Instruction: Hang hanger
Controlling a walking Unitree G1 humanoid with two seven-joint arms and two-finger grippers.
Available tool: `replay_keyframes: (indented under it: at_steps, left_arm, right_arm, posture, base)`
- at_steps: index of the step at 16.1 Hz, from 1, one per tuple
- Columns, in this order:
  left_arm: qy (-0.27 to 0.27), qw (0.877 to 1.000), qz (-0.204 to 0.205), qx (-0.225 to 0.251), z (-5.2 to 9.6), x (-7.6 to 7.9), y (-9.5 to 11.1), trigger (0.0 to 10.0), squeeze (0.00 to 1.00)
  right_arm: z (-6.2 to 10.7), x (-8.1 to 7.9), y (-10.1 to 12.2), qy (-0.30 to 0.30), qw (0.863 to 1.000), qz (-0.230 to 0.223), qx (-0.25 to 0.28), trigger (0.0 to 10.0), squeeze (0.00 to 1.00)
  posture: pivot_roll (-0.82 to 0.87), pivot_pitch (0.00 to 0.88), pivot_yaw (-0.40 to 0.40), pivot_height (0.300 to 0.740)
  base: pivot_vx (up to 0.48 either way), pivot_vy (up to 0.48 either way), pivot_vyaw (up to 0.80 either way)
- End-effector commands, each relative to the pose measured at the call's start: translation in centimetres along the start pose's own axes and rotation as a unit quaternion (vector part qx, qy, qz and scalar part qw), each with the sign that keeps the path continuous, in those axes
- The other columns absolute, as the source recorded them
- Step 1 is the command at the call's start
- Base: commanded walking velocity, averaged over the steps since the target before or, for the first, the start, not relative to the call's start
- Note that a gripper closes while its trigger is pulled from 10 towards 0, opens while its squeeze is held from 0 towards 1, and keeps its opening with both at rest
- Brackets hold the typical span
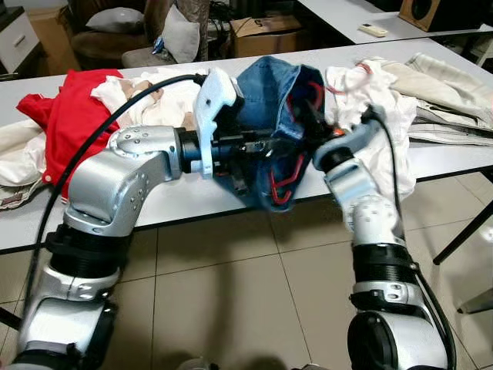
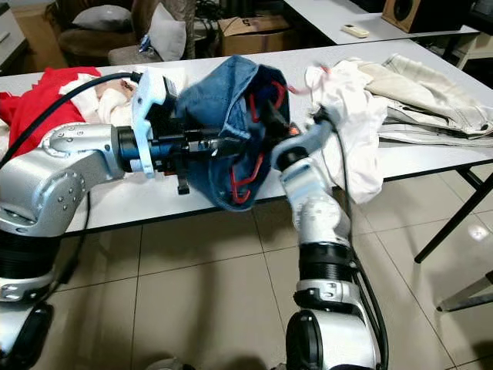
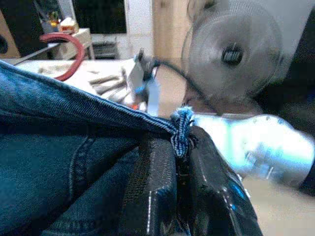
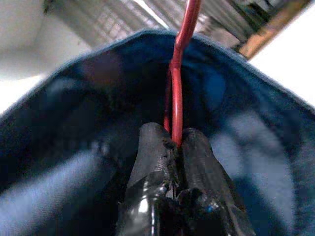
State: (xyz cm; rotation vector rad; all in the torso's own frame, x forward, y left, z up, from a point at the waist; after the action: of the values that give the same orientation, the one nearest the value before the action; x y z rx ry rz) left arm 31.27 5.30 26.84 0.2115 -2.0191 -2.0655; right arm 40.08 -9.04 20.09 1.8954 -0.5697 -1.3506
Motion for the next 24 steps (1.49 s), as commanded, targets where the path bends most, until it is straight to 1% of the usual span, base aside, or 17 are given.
replay_keyframes:
  at_steps: [1, 2, 5, 6, 8, 9, 11, 12, 13, 14, 16, 17, 18, 19, 20, 22, 24]
  left_arm:
    - [-0.031, 0.999, -0.013, 0.042, 0.0, 1.3, 3.0, 0.0, 0.00]
    - [-0.033, 0.998, -0.004, 0.058, 0.1, 1.4, 3.8, 0.0, 0.00]
    - [-0.035, 0.996, 0.013, 0.085, 0.8, 1.3, 5.7, 0.0, 0.00]
    - [-0.003, 0.995, 0.009, 0.098, 1.2, 0.2, 6.4, 0.0, 0.00]
    - [0.105, 0.989, -0.026, 0.104, 2.4, -3.0, 7.2, 0.0, 0.00]
    - [0.131, 0.985, -0.030, 0.109, 3.1, -3.9, 7.6, 0.0, 0.00]
    - [0.146, 0.979, -0.037, 0.135, 4.4, -4.3, 8.8, 0.0, 0.00]
    - [0.163, 0.976, -0.044, 0.135, 4.9, -4.8, 9.0, 0.0, 0.00]
    - [0.206, 0.968, -0.062, 0.130, 5.9, -6.0, 9.1, 0.0, 0.00]
    - [0.257, 0.958, -0.078, 0.104, 7.1, -7.4, 8.5, 0.0, 0.00]
    - [0.332, 0.938, -0.103, -0.002, 9.0, -9.5, 4.8, 0.0, 0.00]
    - [0.355, 0.927, -0.100, -0.065, 9.7, -10.2, 1.8, 0.0, 0.00]
    - [0.363, 0.925, -0.062, -0.090, 10.1, -10.5, -1.0, 0.0, 0.00]
    - [0.368, 0.924, -0.044, -0.097, 10.3, -10.6, -2.2, 0.0, 0.00]
    - [0.376, 0.918, -0.028, -0.126, 10.8, -10.8, -4.5, 0.0, 0.00]
    - [0.374, 0.905, 0.012, -0.201, 12.1, -9.8, -10.6, 0.0, 0.00]
    - [0.364, 0.904, 0.043, -0.220, 12.3, -8.4, -13.3, 0.0, 0.00]
  right_arm:
    - [-0.3, -1.1, -0.1, 0.020, 0.997, 0.070, 0.004, 10.0, 0.00]
    - [-0.2, -1.2, -0.3, 0.027, 0.992, 0.122, 0.007, 10.0, 0.00]
    - [0.3, -1.3, -0.6, 0.038, 0.975, 0.219, 0.008, 10.0, 0.00]
    - [0.5, -1.0, -1.3, 0.045, 0.964, 0.263, -0.017, 10.0, 0.00]
    - [1.5, -0.2, -3.4, 0.074, 0.921, 0.367, -0.108, 10.0, 0.00]
    - [2.4, 0.4, -4.0, 0.085, 0.907, 0.385, -0.147, 10.0, 0.00]
    - [3.4, 1.9, -3.5, 0.072, 0.892, 0.408, -0.180, 10.0, 0.00]
    - [3.7, 1.9, -3.1, 0.069, 0.896, 0.398, -0.185, 10.0, 0.00]
    - [4.1, 1.6, -2.2, 0.069, 0.913, 0.353, -0.192, 10.0, 0.00]
    - [4.5, 1.3, -0.8, 0.069, 0.920, 0.338, -0.187, 10.0, 0.00]
    - [5.5, 0.2, 1.4, 0.085, 0.935, 0.294, -0.177, 10.0, 0.00]
    - [6.4, -1.2, 2.3, 0.119, 0.941, 0.259, -0.180, 10.0, 0.00]
    - [7.3, -2.7, 2.8, 0.152, 0.942, 0.231, -0.190, 10.0, 0.00]
    - [7.7, -3.2, 3.0, 0.163, 0.942, 0.219, -0.195, 10.0, 0.00]
    - [8.1, -3.9, 3.4, 0.176, 0.943, 0.199, -0.199, 10.0, 0.00]
    - [8.2, -4.5, 4.2, 0.175, 0.945, 0.200, -0.193, 10.0, 0.00]
    - [8.1, -4.9, 4.7, 0.172, 0.951, 0.188, -0.175, 10.0, 0.00]
  posture:
    - [-0.07, 0.000, 0.031, 0.740]
    - [-0.06, 0.000, 0.030, 0.740]
    - [-0.06, 0.000, 0.034, 0.740]
    - [-0.06, 0.000, 0.036, 0.740]
    - [-0.06, 0.000, 0.036, 0.740]
    - [-0.06, 0.000, 0.037, 0.740]
    - [-0.05, 0.000, 0.036, 0.740]
    - [-0.05, 0.000, 0.036, 0.740]
    - [-0.06, 0.000, 0.038, 0.740]
    - [-0.06, 0.000, 0.046, 0.740]
    - [-0.06, 0.000, 0.050, 0.740]
    - [-0.06, 0.000, 0.049, 0.740]
    - [-0.06, 0.000, 0.047, 0.740]
    - [-0.07, 0.000, 0.045, 0.740]
    - [-0.06, 0.000, 0.043, 0.740]
    - [-0.07, 0.000, 0.048, 0.740]
    - [-0.07, 0.000, 0.042, 0.740]
  base:
    - [0.000, 0.000, 0.00]
    - [0.000, 0.000, 0.00]
    - [0.000, 0.000, 0.00]
    - [0.000, 0.000, 0.00]
    - [0.000, 0.000, 0.00]
    - [0.000, 0.000, 0.00]
    - [0.000, 0.000, 0.00]
    - [0.000, 0.000, 0.00]
    - [0.000, 0.000, 0.00]
    - [0.000, 0.000, 0.00]
    - [0.000, 0.000, 0.00]
    - [0.000, 0.000, 0.00]
    - [0.000, 0.000, 0.00]
    - [0.000, 0.000, 0.00]
    - [0.000, 0.000, 0.00]
    - [0.000, 0.000, 0.00]
    - [0.000, 0.000, 0.00]
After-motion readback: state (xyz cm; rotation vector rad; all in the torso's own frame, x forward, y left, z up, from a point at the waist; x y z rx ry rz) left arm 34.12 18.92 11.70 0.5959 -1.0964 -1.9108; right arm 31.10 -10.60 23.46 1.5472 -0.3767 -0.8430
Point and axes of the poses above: a point about 5 cm out from each wrist's last joint towards the gripper, its own z axis pointing back from the gripper into the wrist, its own y axis along the axis of the wrist's last joint, x = y × z, the point moved 4 cm from there along -z, pointing out of the wrist towards the gripper, and after that the axes turned 6 degrees about z, right-handed, at the moved point
